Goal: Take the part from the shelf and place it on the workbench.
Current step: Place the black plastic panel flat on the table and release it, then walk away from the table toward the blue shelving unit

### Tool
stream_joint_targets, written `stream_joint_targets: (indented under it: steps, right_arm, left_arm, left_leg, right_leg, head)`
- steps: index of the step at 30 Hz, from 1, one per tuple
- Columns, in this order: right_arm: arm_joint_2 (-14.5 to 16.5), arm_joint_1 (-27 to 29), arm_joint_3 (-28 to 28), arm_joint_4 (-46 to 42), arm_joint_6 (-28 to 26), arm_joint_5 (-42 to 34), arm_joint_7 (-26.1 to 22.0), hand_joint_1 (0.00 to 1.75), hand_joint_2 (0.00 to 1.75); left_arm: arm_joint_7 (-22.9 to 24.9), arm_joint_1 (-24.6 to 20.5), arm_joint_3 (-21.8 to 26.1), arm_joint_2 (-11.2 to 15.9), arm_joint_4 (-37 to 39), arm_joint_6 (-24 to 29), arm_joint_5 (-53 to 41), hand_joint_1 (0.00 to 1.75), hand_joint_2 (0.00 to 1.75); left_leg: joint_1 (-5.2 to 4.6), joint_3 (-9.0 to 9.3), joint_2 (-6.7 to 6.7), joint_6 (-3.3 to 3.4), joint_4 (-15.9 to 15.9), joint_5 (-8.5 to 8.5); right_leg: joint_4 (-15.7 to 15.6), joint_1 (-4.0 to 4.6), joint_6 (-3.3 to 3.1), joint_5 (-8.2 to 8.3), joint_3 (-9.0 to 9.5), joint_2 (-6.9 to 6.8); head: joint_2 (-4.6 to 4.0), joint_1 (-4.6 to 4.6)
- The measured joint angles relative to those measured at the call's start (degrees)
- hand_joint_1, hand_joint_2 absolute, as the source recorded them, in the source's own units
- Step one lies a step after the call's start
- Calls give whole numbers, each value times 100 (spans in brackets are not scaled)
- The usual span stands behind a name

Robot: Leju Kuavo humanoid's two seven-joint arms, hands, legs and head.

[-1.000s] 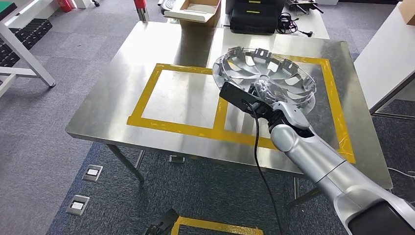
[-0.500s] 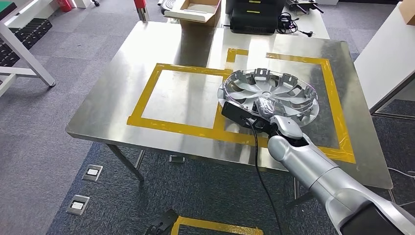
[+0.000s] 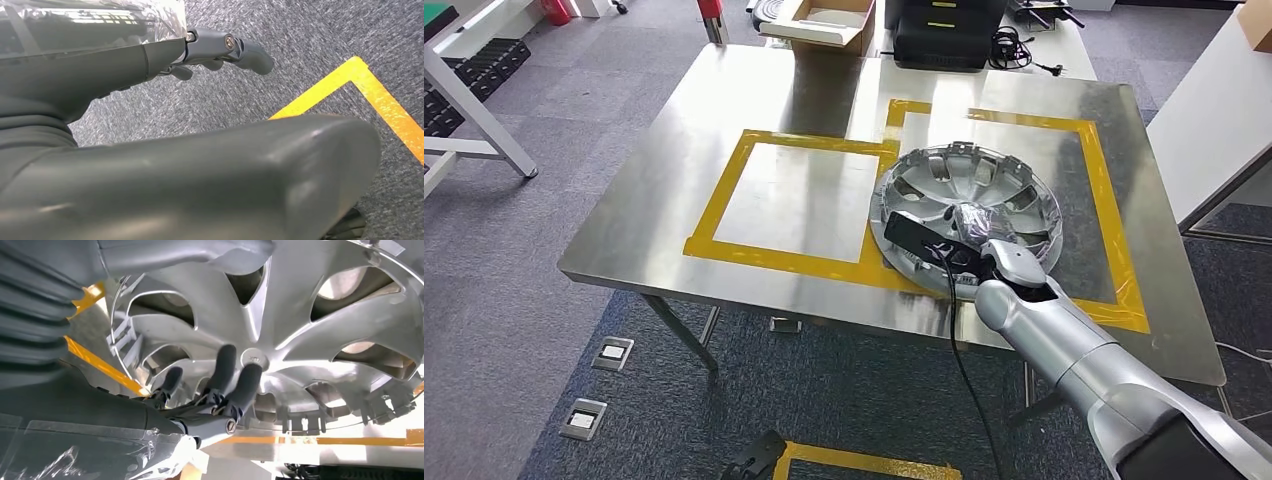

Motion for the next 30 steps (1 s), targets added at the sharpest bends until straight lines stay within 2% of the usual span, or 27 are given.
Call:
stream_joint_targets:
  steps: [18, 23, 26, 30]
  right_arm:
    - [-1, 0, -49, 39, -60, 32, 1, 0, 0]
    - [-5, -2, -120, -25, -317, -91, -175, 0, 0]
    - [-44, 7, -292, -307, -590, -529, -426, 0, 0]
    - [-230, 202, -790, -1247, -1049, -1986, -1052, 0, 0]
  left_arm:
    - [-20, 23, 113, 1, 0, -60, 13, 0, 0]
    - [-14, 40, 126, 1, 0, -61, 1, 0, 0]
    - [-49, 91, 147, 3, 1, -57, 13, 0, 0]
    - [-191, 228, 207, 5, 3, -59, 125, 0, 0]
  left_leg:
    - [0, 2, 1, 0, 0, 0]
    - [0, 3, 1, 0, 0, 0]
    - [0, 7, 6, 0, 1, 0]
    - [0, 9, 8, 1, 1, -1]
  right_leg:
    - [0, 0, 0, 1, 2, 2]
    - [0, 0, 0, 1, 3, 3]
    - [0, 0, 0, 1, 3, 9]
    - [-1, 1, 0, 1, 3, 10]
  head:
    - [1, 0]
    - [0, 0]
    - [1, 0]
    - [0, -1]
